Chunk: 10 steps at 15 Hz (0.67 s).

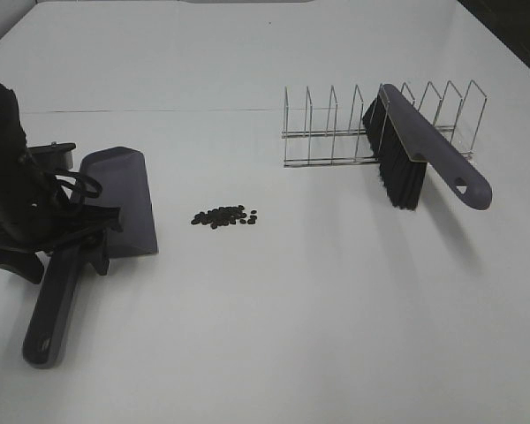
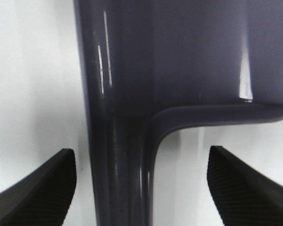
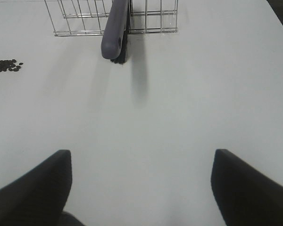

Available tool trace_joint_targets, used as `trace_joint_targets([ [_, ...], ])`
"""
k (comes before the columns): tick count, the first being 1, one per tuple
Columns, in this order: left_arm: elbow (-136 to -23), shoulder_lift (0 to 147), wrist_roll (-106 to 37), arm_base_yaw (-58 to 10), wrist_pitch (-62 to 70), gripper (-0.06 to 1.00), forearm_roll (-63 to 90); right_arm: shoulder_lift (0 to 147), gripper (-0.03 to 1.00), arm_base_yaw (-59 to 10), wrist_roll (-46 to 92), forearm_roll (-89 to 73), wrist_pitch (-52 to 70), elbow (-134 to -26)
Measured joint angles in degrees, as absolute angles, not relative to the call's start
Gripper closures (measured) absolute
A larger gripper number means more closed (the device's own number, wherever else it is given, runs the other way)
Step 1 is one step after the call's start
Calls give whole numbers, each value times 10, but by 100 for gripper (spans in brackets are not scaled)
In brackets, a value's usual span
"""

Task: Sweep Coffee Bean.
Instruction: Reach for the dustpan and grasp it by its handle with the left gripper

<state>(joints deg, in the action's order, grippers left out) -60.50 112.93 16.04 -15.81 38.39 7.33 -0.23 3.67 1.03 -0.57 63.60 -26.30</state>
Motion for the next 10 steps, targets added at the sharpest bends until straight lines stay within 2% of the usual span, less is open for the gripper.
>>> trace_joint_targets([
  [7,-611,1155,162,-158,388,25,65,-2,21,37,10,-6,636,-263],
  [9,-611,1156,154,-158,395,38,44,-2,21,37,10,-6,636,-263],
  [10,-611,1156,150,-158,399,51,25,-2,21,37,10,-6,636,-263],
])
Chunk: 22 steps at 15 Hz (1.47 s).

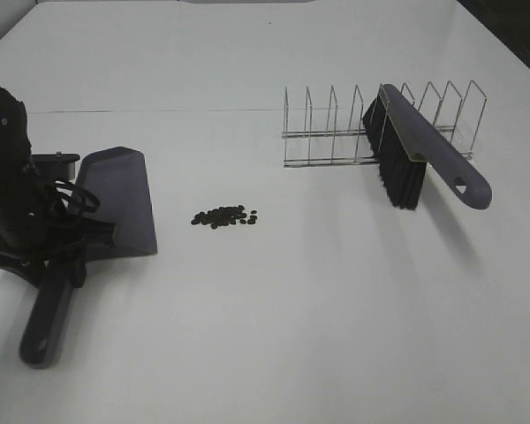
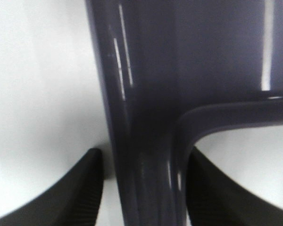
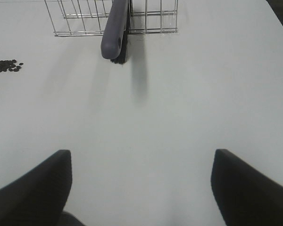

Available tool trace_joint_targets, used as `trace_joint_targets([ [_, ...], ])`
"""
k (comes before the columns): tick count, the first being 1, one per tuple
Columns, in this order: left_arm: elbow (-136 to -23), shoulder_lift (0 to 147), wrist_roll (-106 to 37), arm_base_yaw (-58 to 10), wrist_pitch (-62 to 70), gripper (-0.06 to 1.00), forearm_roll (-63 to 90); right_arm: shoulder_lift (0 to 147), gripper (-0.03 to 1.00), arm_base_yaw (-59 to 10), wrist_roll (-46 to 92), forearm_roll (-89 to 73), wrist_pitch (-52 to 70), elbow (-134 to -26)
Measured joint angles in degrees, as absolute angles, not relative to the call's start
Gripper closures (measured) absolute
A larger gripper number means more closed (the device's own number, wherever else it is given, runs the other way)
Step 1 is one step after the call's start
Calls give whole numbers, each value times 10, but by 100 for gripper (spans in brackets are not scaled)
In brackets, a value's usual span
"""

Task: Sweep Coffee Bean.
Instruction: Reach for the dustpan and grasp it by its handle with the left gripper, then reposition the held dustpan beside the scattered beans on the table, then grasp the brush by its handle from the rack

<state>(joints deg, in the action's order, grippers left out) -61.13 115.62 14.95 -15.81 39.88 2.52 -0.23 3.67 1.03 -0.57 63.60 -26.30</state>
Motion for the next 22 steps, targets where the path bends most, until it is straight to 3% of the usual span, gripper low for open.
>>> trace_joint_targets([
  [1,-611,1156,148,-158,399,62,16,-2,21,37,10,-6,636,-263],
  [15,-609,1069,70,-158,443,61,-69,1,21,37,-43,0,643,-288],
  [22,-564,1069,70,-158,413,61,-68,238,21,37,-57,4,649,-396],
])
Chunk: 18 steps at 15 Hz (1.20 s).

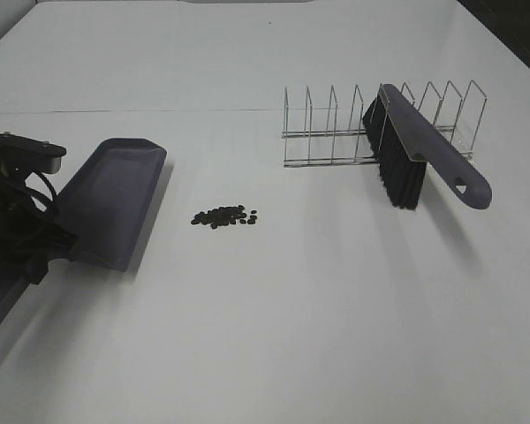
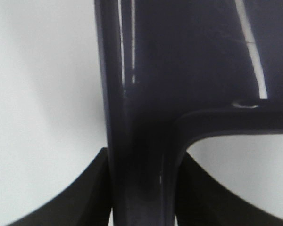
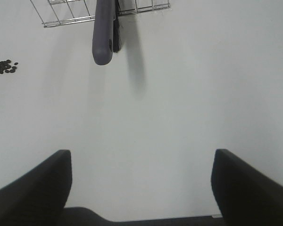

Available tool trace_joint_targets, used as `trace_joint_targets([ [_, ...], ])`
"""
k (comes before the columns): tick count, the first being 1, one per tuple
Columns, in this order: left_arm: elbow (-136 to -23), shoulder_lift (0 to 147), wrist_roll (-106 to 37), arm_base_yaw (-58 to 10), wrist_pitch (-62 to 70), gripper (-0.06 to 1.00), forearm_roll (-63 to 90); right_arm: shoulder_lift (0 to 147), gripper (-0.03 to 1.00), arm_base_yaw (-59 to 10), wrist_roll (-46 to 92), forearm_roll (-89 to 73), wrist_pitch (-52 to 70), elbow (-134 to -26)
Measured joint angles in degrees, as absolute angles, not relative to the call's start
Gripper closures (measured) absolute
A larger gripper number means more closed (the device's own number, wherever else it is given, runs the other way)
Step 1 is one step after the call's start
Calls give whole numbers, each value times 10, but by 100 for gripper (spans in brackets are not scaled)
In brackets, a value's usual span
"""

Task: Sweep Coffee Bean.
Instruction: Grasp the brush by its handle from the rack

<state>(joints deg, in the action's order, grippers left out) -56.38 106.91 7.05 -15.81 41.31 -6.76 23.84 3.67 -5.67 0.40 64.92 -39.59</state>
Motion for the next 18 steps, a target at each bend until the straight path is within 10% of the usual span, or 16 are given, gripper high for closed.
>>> trace_joint_targets([
  [18,-564,1069,70,-158,411,61,-42,922,23,37,39,-132,637,-828],
])
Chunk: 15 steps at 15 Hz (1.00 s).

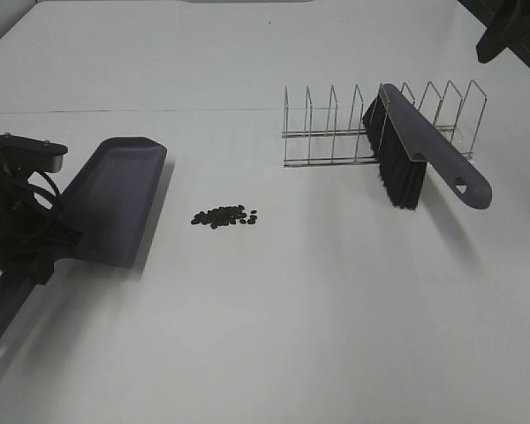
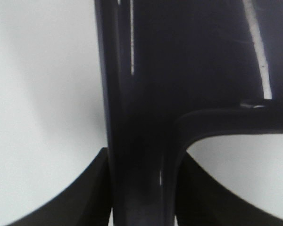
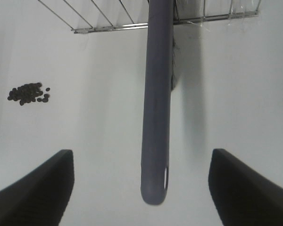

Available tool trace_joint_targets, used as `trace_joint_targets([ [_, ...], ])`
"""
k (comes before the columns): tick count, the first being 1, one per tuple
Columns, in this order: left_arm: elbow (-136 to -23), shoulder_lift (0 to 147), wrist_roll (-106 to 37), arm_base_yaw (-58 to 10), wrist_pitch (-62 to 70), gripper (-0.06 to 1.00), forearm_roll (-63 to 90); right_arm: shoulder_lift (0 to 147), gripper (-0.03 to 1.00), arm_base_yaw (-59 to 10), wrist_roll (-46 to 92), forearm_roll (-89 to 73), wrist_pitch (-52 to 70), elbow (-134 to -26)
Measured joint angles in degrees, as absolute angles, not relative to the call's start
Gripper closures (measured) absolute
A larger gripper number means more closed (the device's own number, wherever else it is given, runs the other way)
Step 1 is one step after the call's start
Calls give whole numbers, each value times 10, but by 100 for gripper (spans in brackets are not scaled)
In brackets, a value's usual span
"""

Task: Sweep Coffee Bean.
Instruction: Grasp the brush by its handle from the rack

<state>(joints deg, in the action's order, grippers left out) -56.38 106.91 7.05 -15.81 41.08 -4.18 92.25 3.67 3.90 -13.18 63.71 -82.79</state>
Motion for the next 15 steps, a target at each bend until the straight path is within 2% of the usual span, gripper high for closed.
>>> trace_joint_targets([
  [4,-564,1069,70,-158,411,61,-42,1012,24,33,48,-149,639,-912],
  [11,-564,1069,70,-158,407,61,-42,1168,24,-62,48,-33,620,-1071],
  [15,-564,1069,70,-158,407,61,-42,1232,26,-62,41,-7,601,-1082],
])
